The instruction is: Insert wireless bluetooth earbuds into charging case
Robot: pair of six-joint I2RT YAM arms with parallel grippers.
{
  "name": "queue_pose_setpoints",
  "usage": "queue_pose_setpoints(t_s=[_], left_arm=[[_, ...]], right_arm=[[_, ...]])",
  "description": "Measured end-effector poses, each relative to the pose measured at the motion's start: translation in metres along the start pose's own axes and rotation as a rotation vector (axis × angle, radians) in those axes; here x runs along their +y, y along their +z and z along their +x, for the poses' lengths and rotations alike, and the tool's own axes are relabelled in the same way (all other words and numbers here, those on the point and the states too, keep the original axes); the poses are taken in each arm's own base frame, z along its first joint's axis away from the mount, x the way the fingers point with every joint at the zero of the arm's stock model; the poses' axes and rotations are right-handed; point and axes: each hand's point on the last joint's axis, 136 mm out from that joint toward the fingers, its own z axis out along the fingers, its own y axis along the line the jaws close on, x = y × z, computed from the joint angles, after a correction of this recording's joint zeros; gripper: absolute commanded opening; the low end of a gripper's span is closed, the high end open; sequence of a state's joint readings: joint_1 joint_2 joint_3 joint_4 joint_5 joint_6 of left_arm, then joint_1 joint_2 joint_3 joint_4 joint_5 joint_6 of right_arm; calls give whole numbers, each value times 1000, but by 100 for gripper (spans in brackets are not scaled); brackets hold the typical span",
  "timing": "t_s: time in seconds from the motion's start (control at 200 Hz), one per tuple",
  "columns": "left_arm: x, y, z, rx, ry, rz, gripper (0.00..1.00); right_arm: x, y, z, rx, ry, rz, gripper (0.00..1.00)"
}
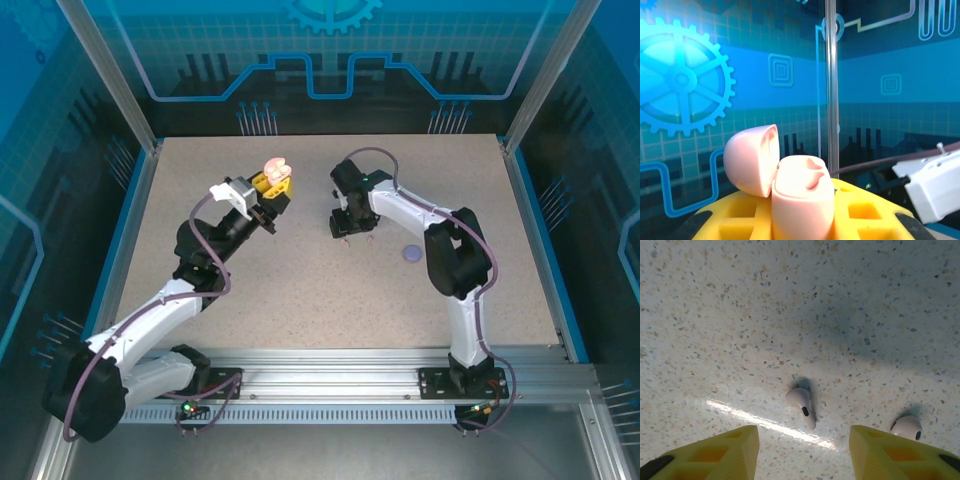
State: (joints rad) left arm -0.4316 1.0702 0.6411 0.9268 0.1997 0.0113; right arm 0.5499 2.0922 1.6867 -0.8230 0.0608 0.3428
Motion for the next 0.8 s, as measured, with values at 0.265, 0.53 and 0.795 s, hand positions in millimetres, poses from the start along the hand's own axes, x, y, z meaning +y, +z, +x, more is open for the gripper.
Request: queue_pose_setpoints(t_s=[0.265, 0.53, 0.795], left_arm=[[-3, 2, -11, -23, 18, 15, 0], [-4, 1, -13, -26, 24, 21, 0], [-6, 1, -14, -28, 26, 29, 0]], right_arm=[[3, 18, -2, 33, -84, -12, 48], [7, 31, -4, 54, -126, -36, 46], [6, 33, 0, 72, -131, -47, 44]])
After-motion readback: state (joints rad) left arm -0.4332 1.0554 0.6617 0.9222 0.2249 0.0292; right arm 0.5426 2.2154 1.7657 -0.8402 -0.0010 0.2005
